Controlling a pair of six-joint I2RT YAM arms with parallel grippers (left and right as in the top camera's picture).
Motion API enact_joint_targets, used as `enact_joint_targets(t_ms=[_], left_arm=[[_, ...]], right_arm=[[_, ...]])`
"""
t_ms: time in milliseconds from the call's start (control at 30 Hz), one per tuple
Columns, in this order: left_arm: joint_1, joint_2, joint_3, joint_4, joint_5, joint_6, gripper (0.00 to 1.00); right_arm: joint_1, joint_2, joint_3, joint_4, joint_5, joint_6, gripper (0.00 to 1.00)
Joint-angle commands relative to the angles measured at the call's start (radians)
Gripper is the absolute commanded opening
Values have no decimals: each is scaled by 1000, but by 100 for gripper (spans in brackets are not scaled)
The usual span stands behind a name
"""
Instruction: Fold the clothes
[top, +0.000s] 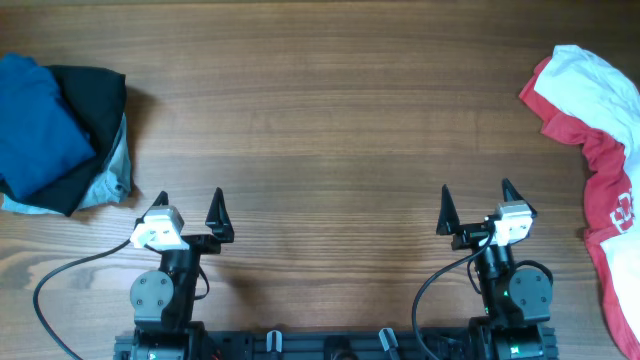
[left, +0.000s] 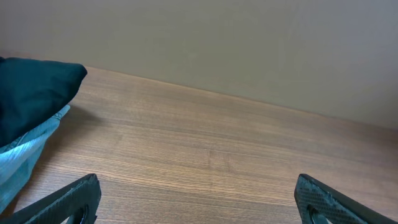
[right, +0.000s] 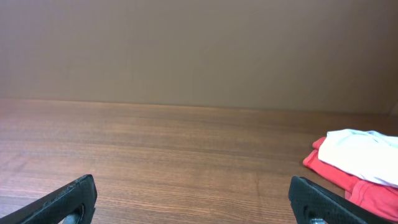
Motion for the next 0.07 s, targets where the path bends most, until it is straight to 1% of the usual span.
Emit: enact_joint_targets(t_ms=[0, 33], left_arm=[[-4, -10, -3, -6, 19, 13, 100], [-4, -10, -3, -6, 19, 13, 100]], right_arm=[[5, -9, -1, 5, -9, -13, 100], [5, -9, -1, 5, -10, -13, 100]])
